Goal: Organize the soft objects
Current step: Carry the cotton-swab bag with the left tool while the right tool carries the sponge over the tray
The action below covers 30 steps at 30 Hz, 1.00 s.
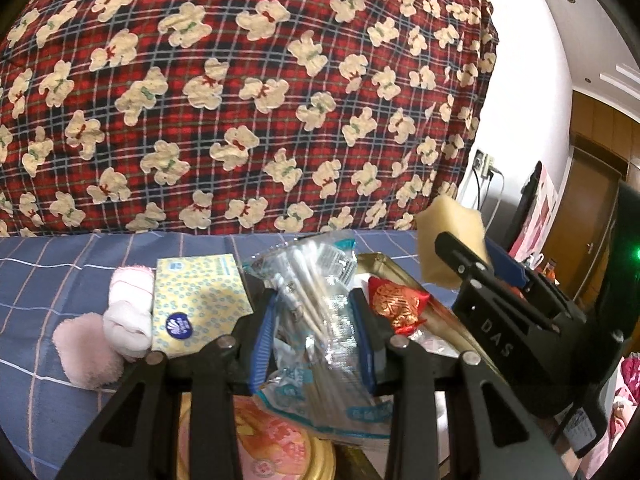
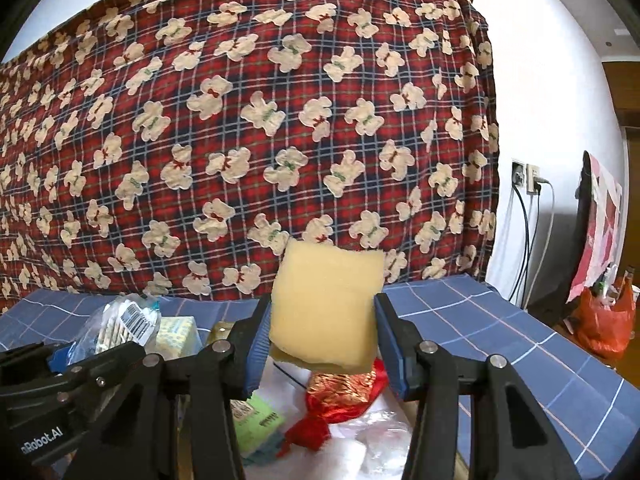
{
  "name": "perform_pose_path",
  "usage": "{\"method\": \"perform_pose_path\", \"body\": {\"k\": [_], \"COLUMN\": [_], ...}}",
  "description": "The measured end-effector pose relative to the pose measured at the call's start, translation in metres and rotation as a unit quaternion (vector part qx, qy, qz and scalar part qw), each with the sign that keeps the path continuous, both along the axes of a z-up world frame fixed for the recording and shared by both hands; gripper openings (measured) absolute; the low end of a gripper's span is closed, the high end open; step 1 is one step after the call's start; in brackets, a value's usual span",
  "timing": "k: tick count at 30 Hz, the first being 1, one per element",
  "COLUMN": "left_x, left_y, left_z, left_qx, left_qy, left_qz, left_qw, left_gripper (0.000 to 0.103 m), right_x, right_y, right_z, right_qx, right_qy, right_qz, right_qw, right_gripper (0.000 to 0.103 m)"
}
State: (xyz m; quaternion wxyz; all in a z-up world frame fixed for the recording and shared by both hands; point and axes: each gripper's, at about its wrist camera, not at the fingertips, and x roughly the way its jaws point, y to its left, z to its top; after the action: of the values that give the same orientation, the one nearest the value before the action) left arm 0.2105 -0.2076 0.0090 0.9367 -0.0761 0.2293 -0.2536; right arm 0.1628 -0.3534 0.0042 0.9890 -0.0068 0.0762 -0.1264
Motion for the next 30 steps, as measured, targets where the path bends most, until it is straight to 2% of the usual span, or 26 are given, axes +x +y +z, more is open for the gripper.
{"method": "perform_pose_path", "body": {"k": [11,18,24,30], "left_x": [-0.001,-0.001,0.000,0.001], "left_y": [-0.031,-0.054,-0.059,-0.061], "left_z": [-0.007,-0.017,-0.025,-0.029], "left_qx": [0.024,0.061,0.074,0.077], "left_qy": [0.016,0.037,0.051,0.055], "left_qz": [-0.038,-0.071,-0.077,-0.081], "left_qw": [0.9989,0.9950,0.9930,0.9922], "left_gripper": [0.035,0.035,0.035,0.036], "right_x": [0.002,0.006,0.023,0.042], "right_y": [-0.027,-0.033,-0.035,-0.039], "right_z": [-0.006,-0.008,-0.010,-0.017], "right_qx": [0.019,0.024,0.030,0.044], "right_qy": [0.022,0.038,0.094,0.156], "right_qz": [-0.016,-0.019,0.004,0.025], "right_qw": [0.999,0.999,0.995,0.986], "right_gripper": [0.051,0.051,0.052,0.052]}}
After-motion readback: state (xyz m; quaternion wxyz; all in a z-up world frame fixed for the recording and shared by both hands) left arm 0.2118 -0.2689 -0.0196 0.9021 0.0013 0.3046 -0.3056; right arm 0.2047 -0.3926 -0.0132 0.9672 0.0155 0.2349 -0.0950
